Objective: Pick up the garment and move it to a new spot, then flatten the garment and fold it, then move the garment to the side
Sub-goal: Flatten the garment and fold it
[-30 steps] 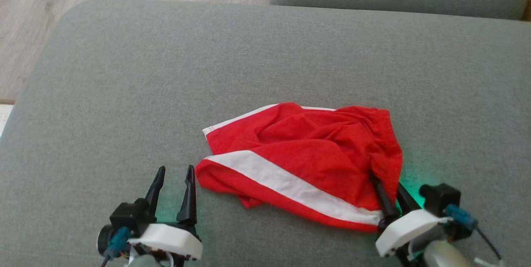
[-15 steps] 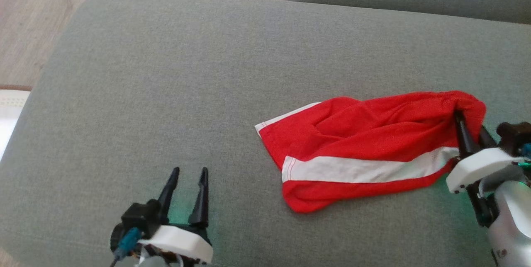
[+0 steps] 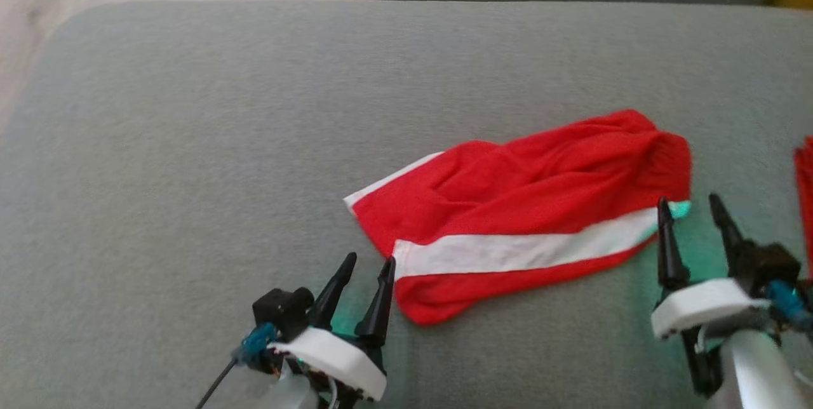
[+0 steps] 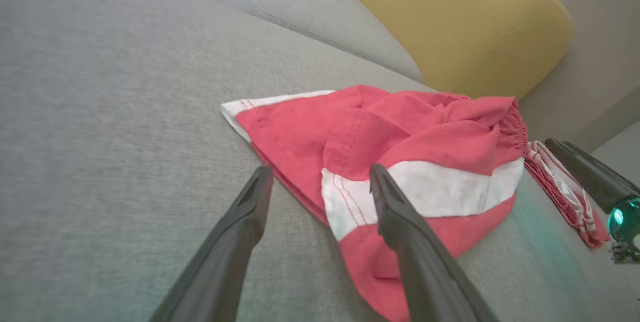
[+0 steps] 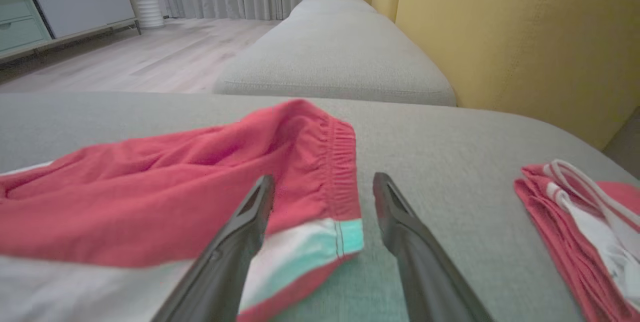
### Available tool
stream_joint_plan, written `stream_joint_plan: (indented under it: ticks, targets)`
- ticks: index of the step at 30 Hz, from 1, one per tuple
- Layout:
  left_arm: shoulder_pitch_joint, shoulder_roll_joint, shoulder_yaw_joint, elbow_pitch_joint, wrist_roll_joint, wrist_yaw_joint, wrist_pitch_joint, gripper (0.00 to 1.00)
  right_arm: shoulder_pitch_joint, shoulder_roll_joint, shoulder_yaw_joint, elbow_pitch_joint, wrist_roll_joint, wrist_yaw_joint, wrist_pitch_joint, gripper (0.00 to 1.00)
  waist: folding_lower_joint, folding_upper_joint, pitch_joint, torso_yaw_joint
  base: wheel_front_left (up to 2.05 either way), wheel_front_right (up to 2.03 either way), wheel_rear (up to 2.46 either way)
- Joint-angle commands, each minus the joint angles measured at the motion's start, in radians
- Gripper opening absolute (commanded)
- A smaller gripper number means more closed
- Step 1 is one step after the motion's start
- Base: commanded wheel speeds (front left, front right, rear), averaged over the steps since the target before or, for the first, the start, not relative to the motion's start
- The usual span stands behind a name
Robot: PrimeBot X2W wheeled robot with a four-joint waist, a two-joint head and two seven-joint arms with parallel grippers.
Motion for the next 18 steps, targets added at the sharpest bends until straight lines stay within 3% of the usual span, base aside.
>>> stream_joint_plan:
  ticks: [1, 7, 13, 18]
  targets:
    - [-0.042, 0.002, 0.019, -0.018, -0.009, -0.004, -0.007, 1.0, -0.033, -0.007, 0.028, -0.043, -0.003, -0.001, -0.013, 1.0, 0.0, 0.0, 0.006, -0.027, 0.0, 0.0, 0.0]
    - [-0.103, 0.002, -0.059, 0.075, -0.082, -0.004, -0.008, 1.0, -0.016, 0.005, 0.046, -0.074, 0.005, -0.001, -0.013, 1.0, 0.0, 0.0, 0.019, -0.078, 0.0, 0.0, 0.0]
    - [-0.137, 0.002, -0.121, 0.155, -0.072, 0.023, -0.01, 1.0, -0.02, 0.005, 0.046, -0.086, 0.005, -0.001, -0.013, 1.0, 0.0, 0.0, 0.029, -0.095, 0.0, 0.0, 0.0]
    - [-0.145, 0.002, -0.127, 0.151, -0.095, 0.02, -0.011, 1.0, -0.022, 0.007, 0.049, -0.091, 0.01, -0.001, -0.013, 1.0, 0.0, 0.0, 0.035, -0.095, 0.0, 0.0, 0.0]
